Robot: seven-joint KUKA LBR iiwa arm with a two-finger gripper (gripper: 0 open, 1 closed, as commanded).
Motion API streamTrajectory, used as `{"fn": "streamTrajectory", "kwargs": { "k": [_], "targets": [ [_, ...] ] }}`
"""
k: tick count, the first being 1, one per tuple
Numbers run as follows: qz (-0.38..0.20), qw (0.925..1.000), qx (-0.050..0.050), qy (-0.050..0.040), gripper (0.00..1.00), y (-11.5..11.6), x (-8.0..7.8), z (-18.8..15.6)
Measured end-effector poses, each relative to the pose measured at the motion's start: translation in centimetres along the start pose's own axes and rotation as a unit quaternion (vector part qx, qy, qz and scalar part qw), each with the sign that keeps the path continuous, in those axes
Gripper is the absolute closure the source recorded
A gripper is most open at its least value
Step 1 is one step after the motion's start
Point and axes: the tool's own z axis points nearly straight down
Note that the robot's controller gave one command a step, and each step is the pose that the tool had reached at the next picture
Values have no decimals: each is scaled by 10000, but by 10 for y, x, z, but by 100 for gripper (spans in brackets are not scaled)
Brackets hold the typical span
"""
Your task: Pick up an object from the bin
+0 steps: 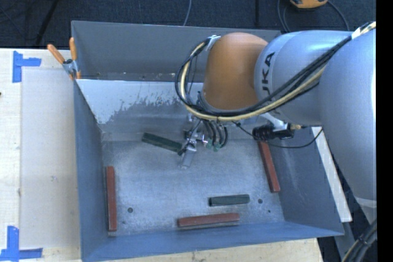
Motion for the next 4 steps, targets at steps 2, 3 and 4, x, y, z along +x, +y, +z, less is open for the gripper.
{"fn": "streamTrajectory", "kwargs": {
  "k": [2,3,4],
  "targets": [
    [-66,10000,-5,1,100,-19,-22,63],
    [-67,10000,3,60,0,-18,-19,66],
    [-50,10000,-9,14,100,-19,-22,64]
  ]
}}
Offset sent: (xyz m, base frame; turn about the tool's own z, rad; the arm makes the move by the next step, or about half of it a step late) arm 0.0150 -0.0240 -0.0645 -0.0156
